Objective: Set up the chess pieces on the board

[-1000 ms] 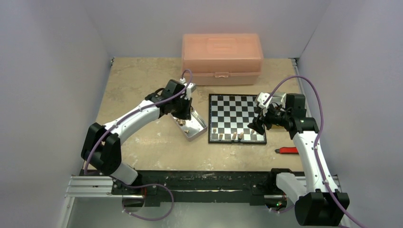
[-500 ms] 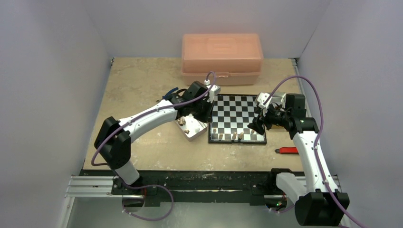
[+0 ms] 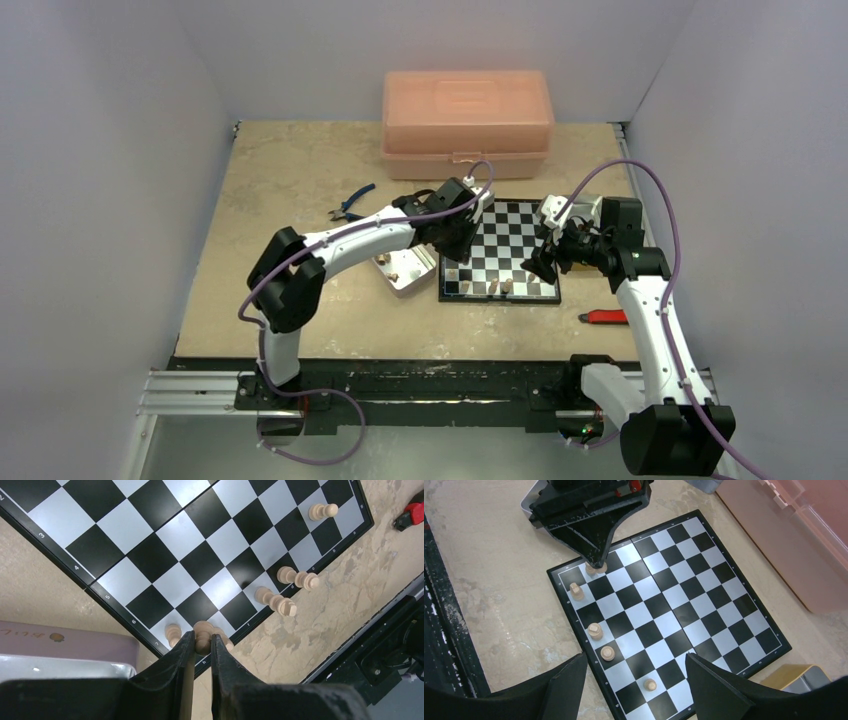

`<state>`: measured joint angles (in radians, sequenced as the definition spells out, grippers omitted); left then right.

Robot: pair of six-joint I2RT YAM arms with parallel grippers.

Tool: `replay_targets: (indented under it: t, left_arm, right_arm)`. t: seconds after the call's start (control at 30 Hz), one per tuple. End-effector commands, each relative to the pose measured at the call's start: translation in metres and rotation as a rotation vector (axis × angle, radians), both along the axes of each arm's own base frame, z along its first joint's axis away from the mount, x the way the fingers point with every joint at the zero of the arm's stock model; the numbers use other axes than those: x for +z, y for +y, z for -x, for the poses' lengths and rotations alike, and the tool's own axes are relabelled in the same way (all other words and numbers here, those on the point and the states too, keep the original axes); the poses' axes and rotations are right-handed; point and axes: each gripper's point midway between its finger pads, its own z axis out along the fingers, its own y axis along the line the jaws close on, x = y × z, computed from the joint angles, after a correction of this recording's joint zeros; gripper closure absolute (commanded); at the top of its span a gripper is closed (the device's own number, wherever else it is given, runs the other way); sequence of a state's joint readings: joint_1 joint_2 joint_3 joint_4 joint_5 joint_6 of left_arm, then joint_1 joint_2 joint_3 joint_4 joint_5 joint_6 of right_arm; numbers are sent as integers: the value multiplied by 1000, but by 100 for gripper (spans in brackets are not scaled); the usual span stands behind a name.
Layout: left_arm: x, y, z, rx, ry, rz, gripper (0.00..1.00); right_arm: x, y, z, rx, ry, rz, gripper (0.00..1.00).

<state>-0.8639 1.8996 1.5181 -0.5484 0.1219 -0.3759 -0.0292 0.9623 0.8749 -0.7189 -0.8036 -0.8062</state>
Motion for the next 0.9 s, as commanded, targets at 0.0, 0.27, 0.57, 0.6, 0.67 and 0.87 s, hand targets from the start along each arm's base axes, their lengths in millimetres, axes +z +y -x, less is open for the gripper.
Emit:
replay_targets:
  t: [0.0, 0.27, 0.57, 0.6, 0.67, 0.87]
  left_arm:
    - [6, -12, -8, 11, -27, -5, 100]
    - [-13, -14, -10, 9, -10, -64, 100]
    - [-27, -18, -7, -6, 16, -92, 100]
    - [-29, -18, -7, -8, 18, -95, 100]
    - [-31, -18, -6, -9, 22, -100, 100]
    - [-36, -18, -5, -13, 30, -110, 100]
  right_arm:
    - [1, 0, 1, 10, -10, -1, 24]
    - [0, 0, 1, 10, -6, -1, 24]
    - [0, 0, 1, 11, -7, 0, 24]
    - [0, 0, 1, 11, -6, 0, 24]
    - [0, 0, 1, 11, -6, 0, 24]
    - [0, 0, 1, 11, -6, 0, 24]
